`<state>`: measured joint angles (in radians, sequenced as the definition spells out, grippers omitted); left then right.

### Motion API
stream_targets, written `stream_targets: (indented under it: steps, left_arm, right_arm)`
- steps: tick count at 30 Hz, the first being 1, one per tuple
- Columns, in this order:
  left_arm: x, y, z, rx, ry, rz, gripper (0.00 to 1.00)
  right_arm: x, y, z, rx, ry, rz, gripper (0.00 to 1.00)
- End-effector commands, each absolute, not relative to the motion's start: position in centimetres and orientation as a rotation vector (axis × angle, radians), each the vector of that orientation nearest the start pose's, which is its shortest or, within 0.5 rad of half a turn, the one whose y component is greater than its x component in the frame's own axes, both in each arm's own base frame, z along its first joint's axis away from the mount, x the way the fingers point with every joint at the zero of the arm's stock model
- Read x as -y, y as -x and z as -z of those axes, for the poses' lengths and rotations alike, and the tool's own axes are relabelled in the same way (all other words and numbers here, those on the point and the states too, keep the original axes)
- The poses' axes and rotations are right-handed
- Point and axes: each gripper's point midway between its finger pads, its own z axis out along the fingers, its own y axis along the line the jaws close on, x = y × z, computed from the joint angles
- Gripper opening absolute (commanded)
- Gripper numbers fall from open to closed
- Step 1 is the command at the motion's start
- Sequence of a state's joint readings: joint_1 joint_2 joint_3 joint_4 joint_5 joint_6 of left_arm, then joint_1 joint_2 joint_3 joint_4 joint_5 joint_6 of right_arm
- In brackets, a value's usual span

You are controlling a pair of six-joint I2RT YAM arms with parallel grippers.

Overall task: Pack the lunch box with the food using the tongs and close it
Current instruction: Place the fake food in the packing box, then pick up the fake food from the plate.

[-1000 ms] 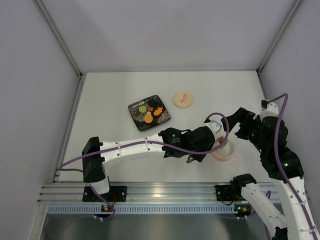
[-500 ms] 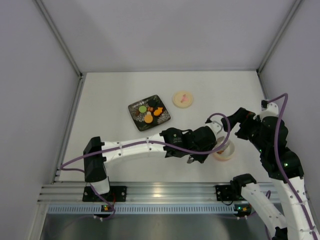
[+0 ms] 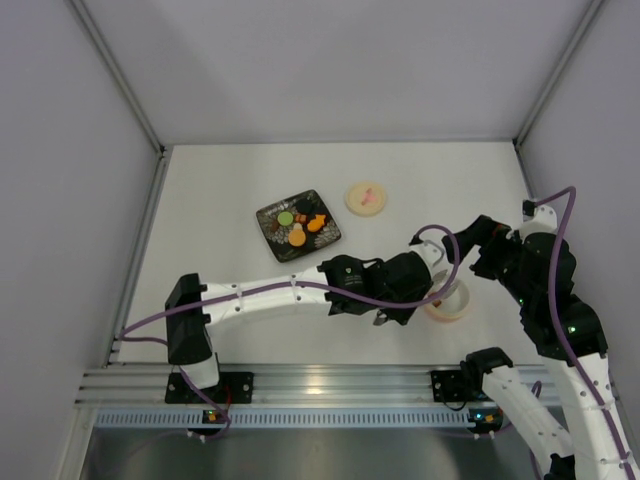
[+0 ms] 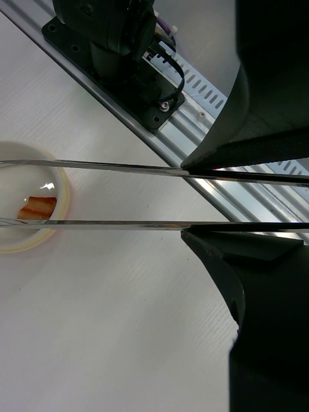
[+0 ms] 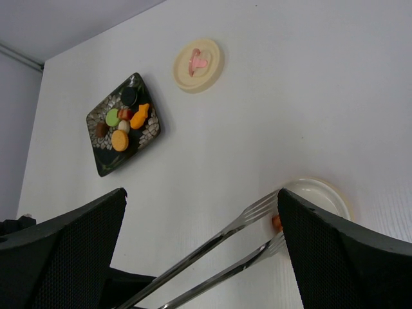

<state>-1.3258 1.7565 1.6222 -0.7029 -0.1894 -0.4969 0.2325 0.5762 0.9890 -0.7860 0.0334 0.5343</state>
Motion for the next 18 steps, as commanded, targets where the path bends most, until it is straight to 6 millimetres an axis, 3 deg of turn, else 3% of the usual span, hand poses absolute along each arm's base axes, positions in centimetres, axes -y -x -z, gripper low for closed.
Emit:
stream_targets:
  steps: [1, 9, 12, 13, 14, 16, 18]
  left_arm:
    - [44.3, -13.1, -24.2, -2.196, -0.816, 0.696, 0.45]
    - [39.8, -15.9, -26.5, -2.189, -0.625, 0.597, 0.43]
    - [36.8, -18.5, -25.6, -2.233, -0.512, 0.561, 0.41]
    - [35.1, -20.1, -26.2, -2.232, -0.442, 0.554, 0.41]
    - [33.8, -20.8, -25.1, -2.255, -0.417, 0.523, 0.41]
    - [30.7, -23.0, -25.3, -2.258, -0.307, 0.496, 0.41]
    - [28.3, -24.0, -23.9, -2.287, -0.258, 0.443, 0.42]
  right_arm:
    - [-6.1, -20.8, -28.5, -1.943, -0.327, -0.455, 0.99]
    - [-6.2, -21.1, -28.4, -1.944, -0.326, -0.461, 0.99]
    - [-6.5, -21.2, -28.1, -1.950, -0.321, -0.471, 1.00]
    - [-6.5, -21.2, -28.0, -1.952, -0.321, -0.473, 0.99]
    - [-6.6, -21.3, -27.8, -1.957, -0.319, -0.474, 0.99]
    - [-6.6, -21.4, -27.8, -1.956, -0.319, -0.476, 0.99]
    - [-6.7, -21.4, -27.5, -1.963, -0.316, -0.481, 1.00]
